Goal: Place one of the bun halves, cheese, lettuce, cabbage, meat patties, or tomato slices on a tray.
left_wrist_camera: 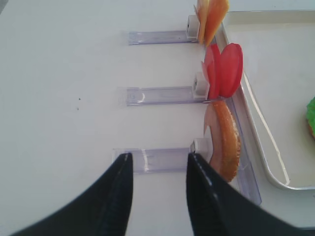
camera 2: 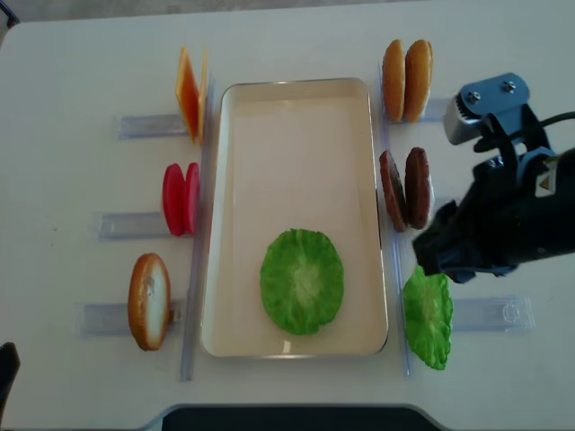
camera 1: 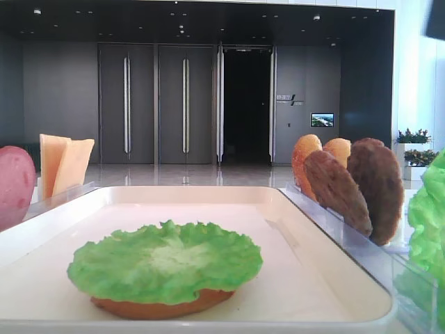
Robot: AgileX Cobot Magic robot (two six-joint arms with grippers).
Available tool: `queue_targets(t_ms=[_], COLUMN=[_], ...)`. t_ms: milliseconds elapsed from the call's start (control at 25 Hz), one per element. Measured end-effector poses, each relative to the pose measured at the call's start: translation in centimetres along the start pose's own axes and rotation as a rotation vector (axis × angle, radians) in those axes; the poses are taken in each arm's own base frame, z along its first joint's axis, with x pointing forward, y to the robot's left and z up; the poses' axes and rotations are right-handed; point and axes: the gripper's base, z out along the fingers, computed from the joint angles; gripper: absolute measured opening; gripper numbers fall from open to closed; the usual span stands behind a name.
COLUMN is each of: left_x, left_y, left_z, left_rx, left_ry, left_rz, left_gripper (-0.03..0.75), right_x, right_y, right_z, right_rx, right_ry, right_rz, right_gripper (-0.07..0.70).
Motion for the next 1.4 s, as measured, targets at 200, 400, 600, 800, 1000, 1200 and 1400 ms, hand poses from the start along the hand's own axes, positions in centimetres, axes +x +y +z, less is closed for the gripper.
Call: queue_targets(t_ms=[200,400,600,800,1000,1200,1400], left_x=[0.0,0.0,0.0,0.0,0.0,0.0,0.0], left_y=[0.0,0.0,0.0,0.0,0.0,0.0,0.0], left_z=[0.0,0.0,0.0,0.0,0.0,0.0,0.0], left_rx=[0.000,0.000,0.000,0.000,0.000,0.000,0.000], left_ry=[0.000,0.000,0.000,0.000,0.000,0.000,0.000], left_rz=[0.000,0.000,0.000,0.000,0.000,0.000,0.000], left_gripper=[0.282,0.282,0.282,0.282,0.282,0.282,0.282], right_x=[2.7,4.2,4.2,4.5,5.0,5.5,5.8], right_y=[-1.6,-1.9,-3.1,-5.4,-7.7,-8.0,-7.5], right_z=[-3.0,-4.6,-5.1,-5.9,-7.0,-7.8,-8.3], right_rx=[0.233,0.294,0.328,0.381,0.432,0.455,0.454], right_ry=[0.091,0.134,0.128,0.124,0.100,0.067,0.029], right_rz=[0.042,0.067,0.124,0.217,0.343,0.385,0.379], right_gripper=[0.369,0.369,0.369,0.369,0.369,0.369,0.368])
